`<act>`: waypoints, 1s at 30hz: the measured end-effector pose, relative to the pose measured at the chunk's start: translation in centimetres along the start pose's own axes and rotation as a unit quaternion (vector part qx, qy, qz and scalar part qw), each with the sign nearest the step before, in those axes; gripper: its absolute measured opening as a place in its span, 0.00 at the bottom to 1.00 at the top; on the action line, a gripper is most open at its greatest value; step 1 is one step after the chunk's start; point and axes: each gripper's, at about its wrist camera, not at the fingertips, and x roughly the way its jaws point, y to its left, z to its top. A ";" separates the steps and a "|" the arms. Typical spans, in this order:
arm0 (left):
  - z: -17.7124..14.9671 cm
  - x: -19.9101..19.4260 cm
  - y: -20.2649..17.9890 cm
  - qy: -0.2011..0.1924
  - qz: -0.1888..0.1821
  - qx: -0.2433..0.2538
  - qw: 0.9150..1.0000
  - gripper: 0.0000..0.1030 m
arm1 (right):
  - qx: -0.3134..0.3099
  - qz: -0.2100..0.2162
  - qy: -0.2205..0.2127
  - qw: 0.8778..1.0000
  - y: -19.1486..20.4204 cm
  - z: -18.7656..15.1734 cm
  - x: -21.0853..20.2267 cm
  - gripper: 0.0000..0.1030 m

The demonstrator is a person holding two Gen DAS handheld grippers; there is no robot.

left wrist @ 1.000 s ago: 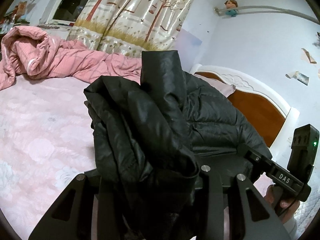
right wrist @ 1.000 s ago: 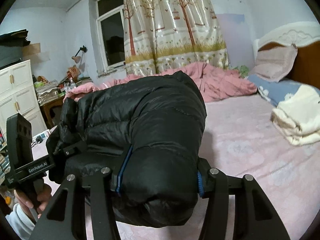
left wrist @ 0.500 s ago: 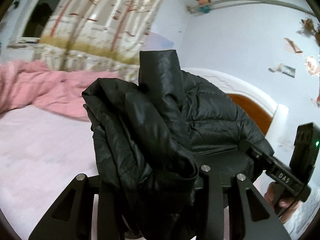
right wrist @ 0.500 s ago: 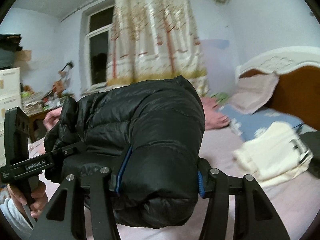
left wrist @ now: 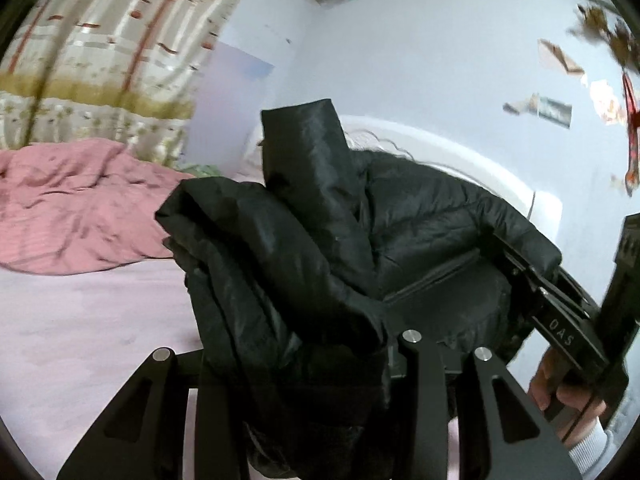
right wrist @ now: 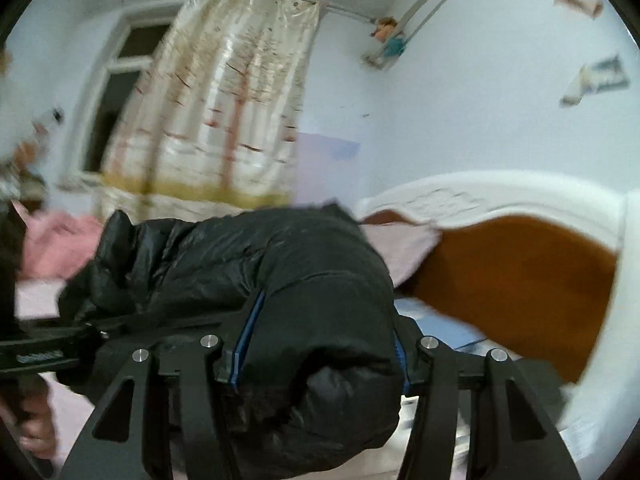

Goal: Fold large clothes
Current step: 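Lift the jacket bundle with both grippers and carry it toward the headboard, then lower the jacket bundle onto the cream garment stack and open both grippers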

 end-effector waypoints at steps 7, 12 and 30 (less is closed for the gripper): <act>-3.7 11.2 -1.4 0.084 0.000 0.001 0.996 0.39 | 0.059 -0.050 0.098 0.992 -6.4 -5.8 6.8 0.53; -6.7 13.3 0.4 0.121 0.016 -0.017 0.992 0.57 | 0.034 -0.048 0.145 0.988 -6.2 -9.9 8.7 0.59; -13.5 11.7 7.2 0.314 -0.176 -0.389 0.848 0.67 | 0.228 0.111 0.274 0.928 -10.5 -13.2 10.8 0.64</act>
